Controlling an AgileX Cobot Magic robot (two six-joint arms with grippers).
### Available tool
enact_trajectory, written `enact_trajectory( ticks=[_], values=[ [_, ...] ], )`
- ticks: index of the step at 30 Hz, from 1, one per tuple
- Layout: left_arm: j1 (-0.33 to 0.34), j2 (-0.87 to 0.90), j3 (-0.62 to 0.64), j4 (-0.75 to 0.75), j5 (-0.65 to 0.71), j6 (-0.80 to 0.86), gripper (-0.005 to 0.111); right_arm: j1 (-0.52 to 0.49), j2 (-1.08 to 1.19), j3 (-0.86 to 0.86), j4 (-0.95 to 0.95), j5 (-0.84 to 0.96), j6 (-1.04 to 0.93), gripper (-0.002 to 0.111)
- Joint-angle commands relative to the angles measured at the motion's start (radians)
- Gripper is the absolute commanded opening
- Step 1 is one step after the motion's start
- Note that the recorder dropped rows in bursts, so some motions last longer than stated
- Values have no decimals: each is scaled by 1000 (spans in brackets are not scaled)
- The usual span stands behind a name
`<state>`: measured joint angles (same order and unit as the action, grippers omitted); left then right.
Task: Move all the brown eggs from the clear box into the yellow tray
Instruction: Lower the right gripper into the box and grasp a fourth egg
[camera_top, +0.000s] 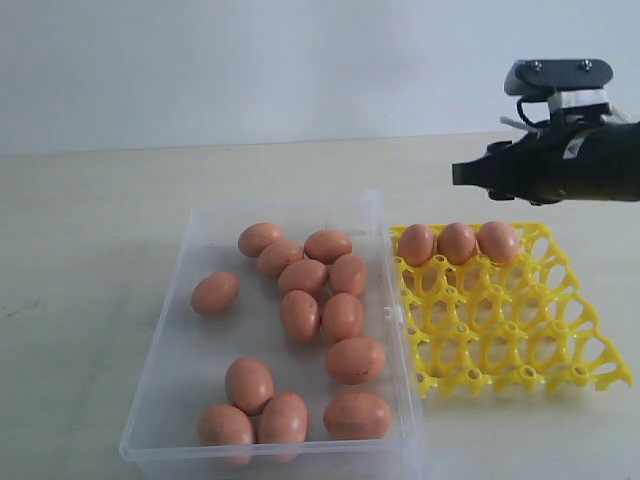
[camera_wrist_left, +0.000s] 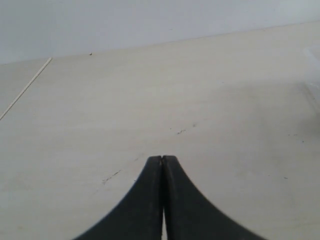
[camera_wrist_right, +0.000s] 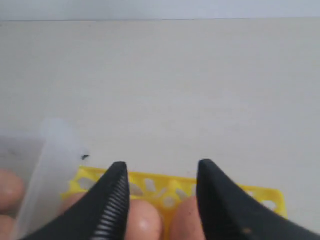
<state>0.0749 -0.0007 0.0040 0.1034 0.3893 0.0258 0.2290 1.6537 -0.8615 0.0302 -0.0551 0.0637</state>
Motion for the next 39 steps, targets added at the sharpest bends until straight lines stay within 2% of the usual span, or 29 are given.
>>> enact_trajectory(
  ticks=[1,2,9,11,14,17,19,29,39],
  values=[
    [-5,1,-4,0,-9,-4,0,107,-53,-114,-5,260,8,5],
    [-5,1,-4,0,-9,-4,0,135,-53,-141,-5,318,8,0],
    [-5,1,-4,0,-9,-4,0,276,33,-344,16,673,-44,2],
    [-5,1,-4,0,-9,-4,0,302,77,-376,53,708,-44,8],
    [-5,1,-4,0,-9,-4,0,337,144,-393,104,721,-46,25],
    [-5,1,-4,0,-9,-4,0,370,212,-406,133,723,-46,48],
    [-5,1,-4,0,-9,-4,0,391,256,-415,136,723,-46,59],
    [-5,1,-4,0,-9,-4,0,469,355,-551,151,723,-64,59],
    [-5,1,-4,0,-9,-4,0,475,437,-635,151,843,-69,59]
  ],
)
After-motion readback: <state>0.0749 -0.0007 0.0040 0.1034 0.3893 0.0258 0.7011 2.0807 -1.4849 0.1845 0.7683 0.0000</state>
